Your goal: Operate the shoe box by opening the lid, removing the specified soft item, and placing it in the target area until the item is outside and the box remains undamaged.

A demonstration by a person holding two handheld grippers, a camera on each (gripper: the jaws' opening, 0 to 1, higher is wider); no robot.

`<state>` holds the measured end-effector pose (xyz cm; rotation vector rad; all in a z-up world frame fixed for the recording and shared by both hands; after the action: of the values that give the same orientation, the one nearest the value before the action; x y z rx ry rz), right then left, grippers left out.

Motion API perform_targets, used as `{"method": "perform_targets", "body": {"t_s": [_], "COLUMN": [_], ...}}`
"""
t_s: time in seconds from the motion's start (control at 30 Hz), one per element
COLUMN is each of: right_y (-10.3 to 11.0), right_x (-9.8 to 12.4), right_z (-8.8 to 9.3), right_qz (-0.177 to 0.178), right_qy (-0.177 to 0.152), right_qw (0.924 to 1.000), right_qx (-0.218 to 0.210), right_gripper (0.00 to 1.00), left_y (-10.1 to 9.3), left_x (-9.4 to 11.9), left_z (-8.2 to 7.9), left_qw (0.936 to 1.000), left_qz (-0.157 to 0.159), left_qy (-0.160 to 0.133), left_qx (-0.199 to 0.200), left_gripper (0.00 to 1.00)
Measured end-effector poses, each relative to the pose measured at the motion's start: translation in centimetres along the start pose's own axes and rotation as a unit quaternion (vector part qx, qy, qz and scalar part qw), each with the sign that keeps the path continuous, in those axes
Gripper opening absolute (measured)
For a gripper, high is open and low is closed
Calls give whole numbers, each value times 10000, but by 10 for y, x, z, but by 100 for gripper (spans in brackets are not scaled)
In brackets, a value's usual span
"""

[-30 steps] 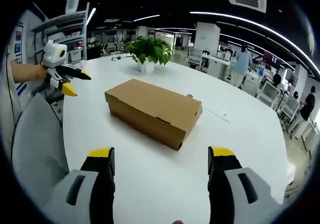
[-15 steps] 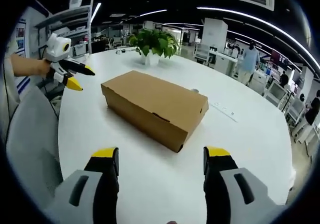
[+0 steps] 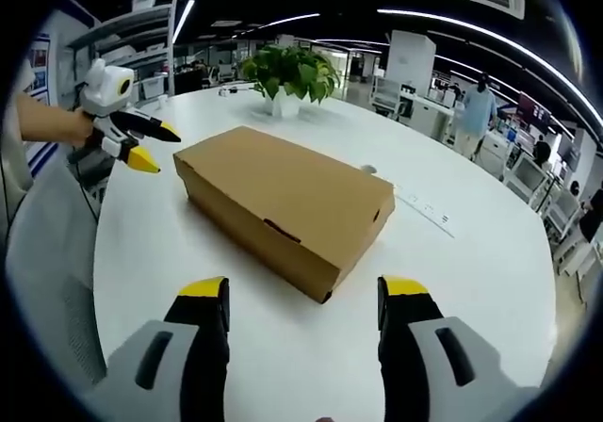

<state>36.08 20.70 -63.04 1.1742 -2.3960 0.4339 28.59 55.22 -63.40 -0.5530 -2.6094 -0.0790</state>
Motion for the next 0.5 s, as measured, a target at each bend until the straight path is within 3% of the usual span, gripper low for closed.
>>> {"method": "perform_targets", "body": {"t_s": [0.5], "right_y": [-10], "right_x": [-35], "right_z": [-2], "right_qz": [-164], "right_qy": [71], "right_qw": [9998], "right_qx": [-62], "right_gripper": [54], "left_y": [2], "left_x": [-25], "left_z": [5], "left_qw": [9997], "left_qz": [-158], "left_qy": [191], "left_qx": [78], "left_gripper": [58]}}
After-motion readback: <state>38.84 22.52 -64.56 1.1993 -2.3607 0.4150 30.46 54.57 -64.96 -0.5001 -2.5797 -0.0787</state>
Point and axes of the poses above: the point that each gripper's makers call its tool centre point, and the gripper's own axes: x roughly backward along the fingers, y roughly to its left, z roughly out of its underside, the point moved 10 cm from there along x, roughly backward along the fingers, and after that the axes turned 6 degrees about -y, right-handed, at the moved point
